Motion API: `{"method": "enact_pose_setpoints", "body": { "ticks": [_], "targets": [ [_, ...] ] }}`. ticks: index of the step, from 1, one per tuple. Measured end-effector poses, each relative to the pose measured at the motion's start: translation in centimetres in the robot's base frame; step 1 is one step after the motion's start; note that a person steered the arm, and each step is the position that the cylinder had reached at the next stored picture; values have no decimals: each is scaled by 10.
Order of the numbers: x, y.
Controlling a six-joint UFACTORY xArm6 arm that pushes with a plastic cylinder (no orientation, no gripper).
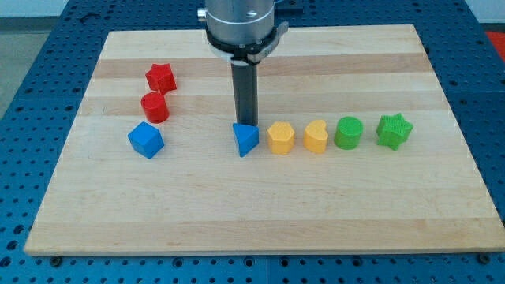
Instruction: Push the blue cube towards the blue triangle
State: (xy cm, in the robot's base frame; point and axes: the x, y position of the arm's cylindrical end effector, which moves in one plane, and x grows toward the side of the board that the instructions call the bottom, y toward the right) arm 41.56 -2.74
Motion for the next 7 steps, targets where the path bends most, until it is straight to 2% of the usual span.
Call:
{"method": "enact_pose_setpoints", "body": {
  "ticks": [1, 2, 4, 5, 6, 7],
  "targets": [
    [-25, -43],
    [11, -94],
    [81, -115],
    [81, -166],
    [64, -218],
    [44, -210]
  ]
}}
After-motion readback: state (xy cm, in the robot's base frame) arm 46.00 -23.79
